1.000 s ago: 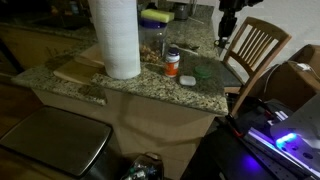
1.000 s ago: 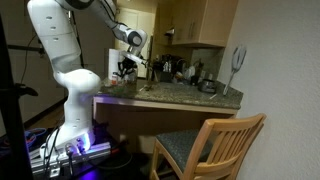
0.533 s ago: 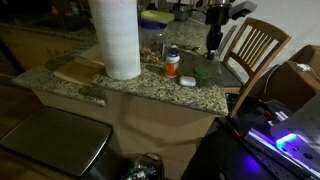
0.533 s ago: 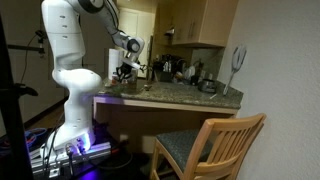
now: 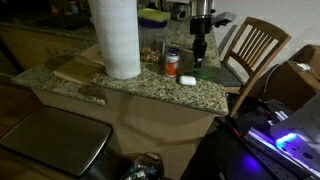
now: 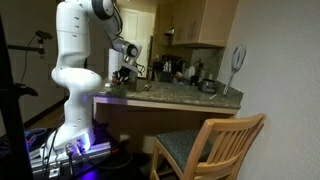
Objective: Pick the keys and place them near the bar of soap
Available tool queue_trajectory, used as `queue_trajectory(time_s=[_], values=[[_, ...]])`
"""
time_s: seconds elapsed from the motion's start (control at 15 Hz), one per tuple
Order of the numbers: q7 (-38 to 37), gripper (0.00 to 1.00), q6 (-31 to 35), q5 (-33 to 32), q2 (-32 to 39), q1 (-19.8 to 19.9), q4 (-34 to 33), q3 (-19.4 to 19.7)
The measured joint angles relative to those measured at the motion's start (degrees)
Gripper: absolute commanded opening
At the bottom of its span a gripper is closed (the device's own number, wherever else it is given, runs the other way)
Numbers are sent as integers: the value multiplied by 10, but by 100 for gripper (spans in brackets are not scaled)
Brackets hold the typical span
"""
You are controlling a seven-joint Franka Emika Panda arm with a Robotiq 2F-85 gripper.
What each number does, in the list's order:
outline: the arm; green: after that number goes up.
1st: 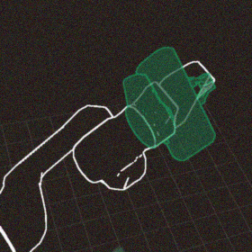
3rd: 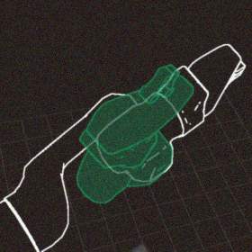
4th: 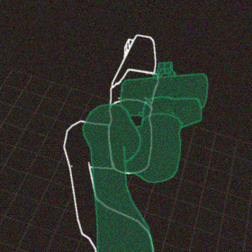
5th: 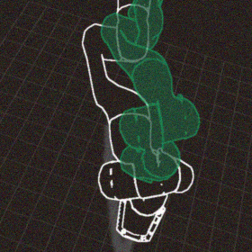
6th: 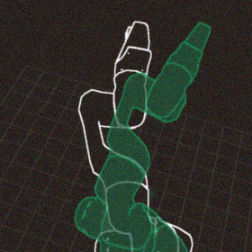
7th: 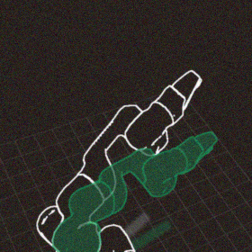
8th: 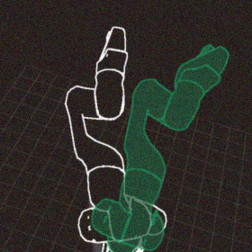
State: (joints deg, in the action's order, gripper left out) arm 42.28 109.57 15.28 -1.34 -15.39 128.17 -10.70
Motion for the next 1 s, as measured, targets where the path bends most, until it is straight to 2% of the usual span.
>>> queue_trajectory(time_s=[0.47,1.0], values=[[-18,4,-17,-62,-37,0,0,-12],[-39,4,-59,-67,-43,-1,-1,-16]])
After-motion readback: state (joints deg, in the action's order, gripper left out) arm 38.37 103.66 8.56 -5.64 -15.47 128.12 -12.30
